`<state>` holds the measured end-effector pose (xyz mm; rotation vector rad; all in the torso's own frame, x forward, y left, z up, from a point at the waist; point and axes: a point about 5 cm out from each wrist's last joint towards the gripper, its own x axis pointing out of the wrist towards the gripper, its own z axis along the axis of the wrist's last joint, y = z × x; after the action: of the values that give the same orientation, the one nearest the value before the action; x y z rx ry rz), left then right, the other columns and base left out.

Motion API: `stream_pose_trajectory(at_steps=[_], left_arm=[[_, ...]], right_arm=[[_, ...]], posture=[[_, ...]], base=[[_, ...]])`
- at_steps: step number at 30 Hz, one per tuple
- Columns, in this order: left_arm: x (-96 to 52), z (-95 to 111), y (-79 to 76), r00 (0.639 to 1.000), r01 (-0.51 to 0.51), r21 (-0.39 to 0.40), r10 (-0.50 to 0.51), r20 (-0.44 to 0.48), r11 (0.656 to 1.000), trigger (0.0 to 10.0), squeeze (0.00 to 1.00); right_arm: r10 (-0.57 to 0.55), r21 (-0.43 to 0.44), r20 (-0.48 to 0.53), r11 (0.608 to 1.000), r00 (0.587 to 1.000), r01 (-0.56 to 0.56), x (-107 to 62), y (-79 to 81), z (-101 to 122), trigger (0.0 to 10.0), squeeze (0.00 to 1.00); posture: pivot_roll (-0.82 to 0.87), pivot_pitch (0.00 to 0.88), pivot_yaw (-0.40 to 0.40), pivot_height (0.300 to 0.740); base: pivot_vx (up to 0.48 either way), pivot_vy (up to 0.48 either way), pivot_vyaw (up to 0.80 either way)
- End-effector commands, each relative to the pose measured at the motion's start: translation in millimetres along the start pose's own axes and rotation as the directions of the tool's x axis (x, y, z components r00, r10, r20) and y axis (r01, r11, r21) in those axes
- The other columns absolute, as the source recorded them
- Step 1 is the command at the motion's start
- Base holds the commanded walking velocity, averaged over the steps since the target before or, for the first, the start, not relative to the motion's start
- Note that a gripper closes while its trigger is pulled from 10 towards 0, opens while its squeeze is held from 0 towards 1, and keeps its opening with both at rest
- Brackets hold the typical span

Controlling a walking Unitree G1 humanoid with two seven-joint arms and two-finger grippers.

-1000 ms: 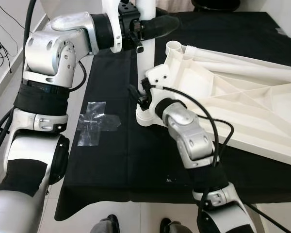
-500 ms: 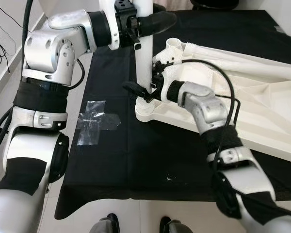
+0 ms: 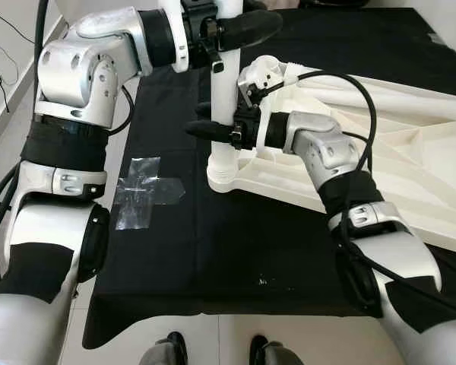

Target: Building children table

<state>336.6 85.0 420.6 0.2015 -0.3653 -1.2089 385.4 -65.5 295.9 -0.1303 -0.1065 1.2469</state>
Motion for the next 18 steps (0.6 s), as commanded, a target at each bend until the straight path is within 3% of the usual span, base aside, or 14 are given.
stream_pose_trajectory(at_steps=[1, 3, 4, 5, 11, 12, 15, 16, 17, 18], left_arm=[[19.5, -8.8, -15.5, 0.993, 0.117, -0.024, -0.118, -0.028, 0.993, 0.0, 0.0], [19.9, -9.4, -15.3, 0.993, 0.117, -0.014, -0.118, -0.032, 0.993, 0.0, 0.0], [19.7, -9.8, -13.6, 0.994, 0.101, -0.018, -0.102, -0.027, 0.995, 3.0, 0.52], [19.5, -10.3, -12.1, 0.996, 0.087, -0.021, -0.088, -0.028, 0.996, 10.0, 1.0], [19.3, -9.4, -10.1, 0.997, 0.062, 0.003, -0.062, -0.041, 0.998, 10.0, 1.0], [18.9, -9.6, -10.4, 0.997, 0.065, 0.007, -0.064, -0.043, 0.998, 10.0, 0.0], [18.6, -9.9, -11.0, 0.997, 0.069, 0.007, -0.069, -0.044, 0.998, 10.0, 0.0], [17.6, -9.2, -10.5, 0.997, 0.056, 0.011, -0.056, -0.045, 0.998, 10.0, 0.0], [16.3, -8.1, -9.8, 0.998, 0.048, 0.014, -0.047, -0.046, 0.999, 10.0, 0.0], [16.3, -8.1, -9.8, 0.998, 0.048, 0.014, -0.047, -0.046, 0.999, 10.0, 0.0]], right_arm=[[0.047, 0.01, 0.003, 0.999, 0.999, -0.047, 13.7, 6.1, 5.9, 0.0, 0.0], [0.051, 0.009, 0.007, 0.999, 0.999, -0.051, 13.7, 5.3, 6.6, 0.0, 0.0], [0.043, 0.007, 0.008, 0.999, 0.999, -0.043, 13.7, 4.8, 6.7, 0.0, 0.0], [0.038, 0.004, 0.011, 0.999, 0.999, -0.038, 13.5, 4.2, 6.7, 0.0, 0.0], [-0.042, -0.02, 0.031, 0.999, 0.999, 0.043, 5.3, 2.6, -0.1, 0.0, 0.0], [-0.105, -0.038, 0.041, 0.994, 0.994, 0.107, 2.1, 4.4, -5.8, 0.0, 0.0], [-0.148, -0.05, 0.049, 0.987, 0.988, 0.151, -0.3, 6.1, -9.7, 0.0, 0.0], [-0.399, -0.088, -0.001, 0.914, 0.917, 0.397, -1.4, 15.7, -31.6, 0.0, 0.0], [-0.581, -0.138, -0.003, 0.806, 0.814, 0.575, -8.9, 30.0, -46.2, 0.0, 0.0], [-0.581, -0.138, -0.003, 0.806, 0.814, 0.575, -8.9, 30.0, -46.2, 0.0, 0.0]], posture=[[0.03, 0.269, -0.018, 0.74], [0.02, 0.269, -0.018, 0.74], [0.02, 0.268, -0.018, 0.74], [0.02, 0.268, -0.018, 0.74], [0.01, 0.266, -0.026, 0.74], [0.01, 0.266, -0.026, 0.74], [0.0, 0.264, -0.042, 0.74], [0.03, 0.261, -0.052, 0.74], [0.04, 0.263, -0.055, 0.74], [0.04, 0.263, -0.055, 0.74]], base=[[0.0, 0.0, 0.0], [0.0, 0.0, 0.0], [0.0, 0.0, 0.0], [0.0, 0.0, 0.0], [0.0, 0.0, 0.0], [0.0, 0.0, 0.0], [0.0, 0.0, 0.0], [0.0, 0.0, 0.0], [0.0, 0.0, 0.0], [0.0, 0.0, 0.0]])
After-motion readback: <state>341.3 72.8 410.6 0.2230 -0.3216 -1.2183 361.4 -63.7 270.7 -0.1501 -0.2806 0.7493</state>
